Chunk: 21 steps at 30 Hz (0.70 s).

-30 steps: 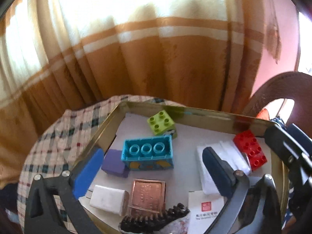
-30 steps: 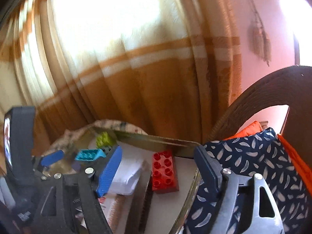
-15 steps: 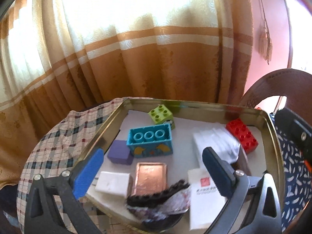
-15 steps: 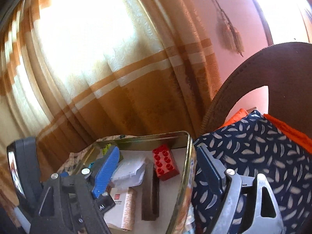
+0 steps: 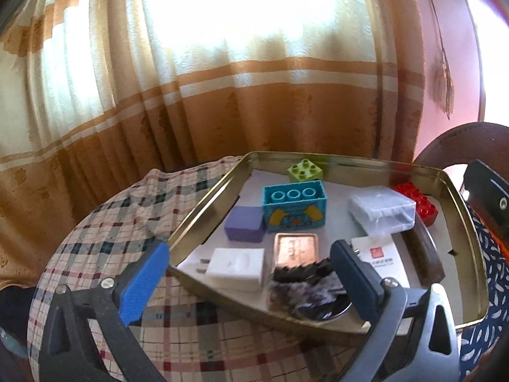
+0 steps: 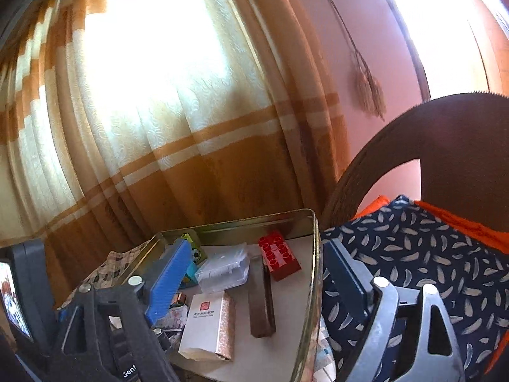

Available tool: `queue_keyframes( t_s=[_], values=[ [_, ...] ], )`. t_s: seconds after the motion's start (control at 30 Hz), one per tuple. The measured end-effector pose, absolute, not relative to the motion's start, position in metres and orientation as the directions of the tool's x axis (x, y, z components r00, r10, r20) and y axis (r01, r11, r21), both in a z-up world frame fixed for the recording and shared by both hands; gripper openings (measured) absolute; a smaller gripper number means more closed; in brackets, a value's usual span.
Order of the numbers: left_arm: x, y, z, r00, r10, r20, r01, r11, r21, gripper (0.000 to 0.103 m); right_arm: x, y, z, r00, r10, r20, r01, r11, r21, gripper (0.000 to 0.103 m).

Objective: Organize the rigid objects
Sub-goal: 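Withdraw both tools from the tray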

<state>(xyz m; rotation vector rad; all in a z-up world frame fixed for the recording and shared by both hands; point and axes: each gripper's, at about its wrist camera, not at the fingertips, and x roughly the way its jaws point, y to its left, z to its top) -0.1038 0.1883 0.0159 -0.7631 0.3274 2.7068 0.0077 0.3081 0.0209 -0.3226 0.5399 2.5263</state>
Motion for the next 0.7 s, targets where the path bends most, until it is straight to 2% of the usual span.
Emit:
queue_keyframes(
  t_s=[0.27, 0.7],
  values=[
    [-0.095, 0.171, 0.009, -0.83, 0.22, -0.512, -0.331, -0.934, 0.134, 0.103, 0.024, 0.275, 0.029, -0.82, 0.536, -0.202, -0.571, -0.79, 0.222, 0.093],
    [-0.084, 0.135, 0.016, -0.845, 0.226, -0.485, -0.287, -0.956, 0.056, 0.103, 0.037, 0.245, 0.033, -0.813, 0.565, -0.142, -0.582, -0.797, 0.161, 0.095]
  ],
)
